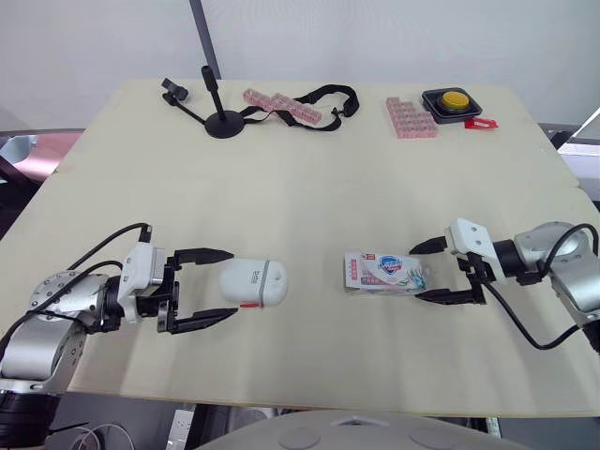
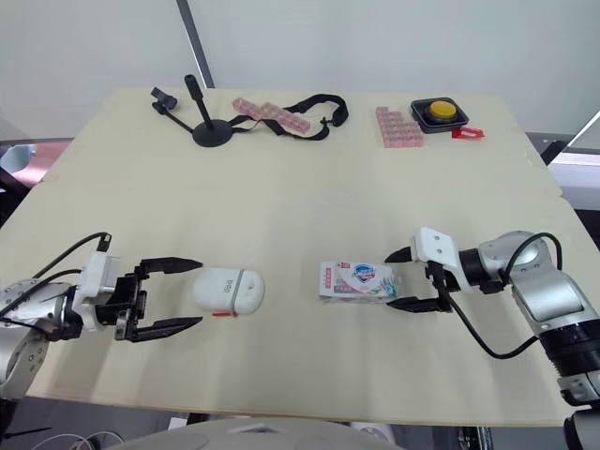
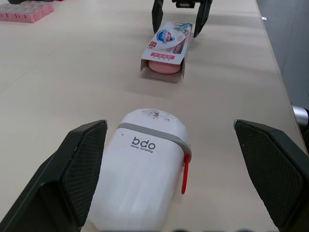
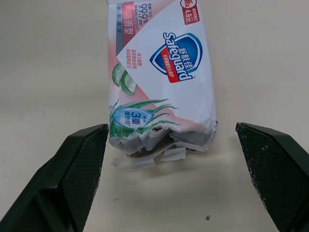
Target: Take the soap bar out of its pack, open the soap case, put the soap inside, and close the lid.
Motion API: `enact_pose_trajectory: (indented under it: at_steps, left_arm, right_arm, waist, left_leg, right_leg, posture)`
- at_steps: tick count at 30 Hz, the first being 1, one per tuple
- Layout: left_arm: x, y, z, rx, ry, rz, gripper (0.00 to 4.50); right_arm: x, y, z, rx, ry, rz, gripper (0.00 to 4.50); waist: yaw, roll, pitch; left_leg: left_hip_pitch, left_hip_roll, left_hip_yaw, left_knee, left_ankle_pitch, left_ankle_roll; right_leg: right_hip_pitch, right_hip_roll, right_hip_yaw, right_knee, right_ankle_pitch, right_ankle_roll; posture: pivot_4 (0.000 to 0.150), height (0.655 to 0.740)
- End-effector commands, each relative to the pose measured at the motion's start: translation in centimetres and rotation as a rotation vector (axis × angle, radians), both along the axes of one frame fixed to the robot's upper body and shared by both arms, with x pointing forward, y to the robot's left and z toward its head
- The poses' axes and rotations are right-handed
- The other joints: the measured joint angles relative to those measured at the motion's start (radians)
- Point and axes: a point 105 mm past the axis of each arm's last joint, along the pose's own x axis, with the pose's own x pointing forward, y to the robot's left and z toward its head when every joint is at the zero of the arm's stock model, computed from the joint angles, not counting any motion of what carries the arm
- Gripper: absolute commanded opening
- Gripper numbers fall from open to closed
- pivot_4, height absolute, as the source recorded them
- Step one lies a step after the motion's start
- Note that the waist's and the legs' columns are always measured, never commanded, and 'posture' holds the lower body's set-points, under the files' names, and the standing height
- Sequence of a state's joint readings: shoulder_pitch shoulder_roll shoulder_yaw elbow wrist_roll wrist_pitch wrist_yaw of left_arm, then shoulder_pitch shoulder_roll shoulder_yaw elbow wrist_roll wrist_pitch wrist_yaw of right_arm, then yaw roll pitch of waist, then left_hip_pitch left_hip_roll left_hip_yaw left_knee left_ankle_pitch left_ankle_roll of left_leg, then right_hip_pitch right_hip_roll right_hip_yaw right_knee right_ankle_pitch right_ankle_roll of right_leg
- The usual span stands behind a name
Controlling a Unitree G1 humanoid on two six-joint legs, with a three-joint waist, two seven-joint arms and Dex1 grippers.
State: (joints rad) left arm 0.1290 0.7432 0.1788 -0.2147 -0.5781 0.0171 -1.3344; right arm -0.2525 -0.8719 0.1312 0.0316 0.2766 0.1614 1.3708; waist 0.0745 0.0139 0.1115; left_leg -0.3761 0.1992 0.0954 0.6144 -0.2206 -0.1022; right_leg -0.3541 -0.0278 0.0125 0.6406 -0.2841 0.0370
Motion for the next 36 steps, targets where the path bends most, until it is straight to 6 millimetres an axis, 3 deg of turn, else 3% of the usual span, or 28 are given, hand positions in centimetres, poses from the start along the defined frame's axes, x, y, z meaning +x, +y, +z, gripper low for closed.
enact_pose_trajectory:
  at_steps: [1, 7, 12, 25, 29, 34, 36]
  left_arm:
    - [-0.03, 0.01, 0.71, 0.006, -0.034, 0.006, 4.48]
    - [0.16, -0.41, 0.79, -0.012, -0.034, 0.026, 4.48]
    - [0.24, -0.44, 0.8, -0.013, -0.033, 0.037, 4.5]
    - [0.1, -0.49, 0.52, -0.006, -0.025, 0.036, 4.5]
    - [0.2, -0.51, 0.42, -0.002, -0.025, 0.036, 4.5]
    - [0.18, -0.52, 0.4, -0.001, -0.025, 0.035, 4.5]
    - [0.21, -0.61, 0.27, -0.001, -0.022, 0.039, 4.5]
  right_arm:
    - [0.34, 0.47, 0.37, 0.0, -0.055, 0.03, 4.5]
    - [0.43, 0.29, -0.21, -0.016, -0.074, 0.043, 4.5]
    - [0.69, -0.01, -0.33, -0.024, -0.095, 0.044, 3.04]
    - [0.48, 0.08, -0.3, -0.007, -0.106, 0.062, 3.04]
    - [0.31, 0.12, -0.5, -0.013, -0.109, 0.072, 1.99]
    - [0.22, 0.17, -0.53, -0.013, -0.11, 0.078, 0.3]
    - [0.21, 0.18, -0.49, -0.01, -0.109, 0.071, 0.03]
  waist:
    - [0.0, 0.0, 0.0]
    - [0.0, 0.0, 0.0]
    - [-0.002, 0.0, 0.0]
    - [-0.003, 0.0, 0.0]
    - [-0.002, 0.0, 0.0]
    - [-0.002, 0.0, 0.0]
    - [-0.002, 0.0, 0.0]
  left_leg:
    - [0.0, 0.0, 0.0, 0.0, 0.0, 0.0]
    - [-0.001, 0.0, 0.0, 0.002, 0.0, 0.0]
    - [0.0, 0.0, 0.0, 0.002, 0.0, 0.0]
    - [0.0, 0.0, 0.0, 0.003, 0.0, 0.0]
    - [0.0, 0.0, 0.0, 0.003, 0.0, 0.0]
    - [0.0, 0.0, 0.0, 0.003, 0.0, 0.0]
    - [0.0, 0.0, 0.0, 0.003, 0.0, 0.0]
  right_leg:
    - [0.0, 0.0, 0.0, 0.0, 0.0, 0.0]
    - [0.0, 0.0, 0.0, 0.001, 0.0, 0.0]
    - [0.0, 0.0, 0.0, 0.002, 0.0, 0.0]
    - [-0.001, 0.0, 0.001, 0.004, 0.0, 0.0]
    - [-0.001, 0.0, 0.001, 0.004, 0.0, 0.0]
    - [-0.001, 0.0, 0.001, 0.004, 0.0, 0.0]
    - [-0.001, 0.0, 0.001, 0.004, 0.0, 0.0]
  posture:
    - [0.15, 0.74]
    - [0.15, 0.74]
    - [0.15, 0.74]
    - [0.15, 0.74]
    - [0.15, 0.74]
    - [0.15, 0.74]
    - [0.15, 0.74]
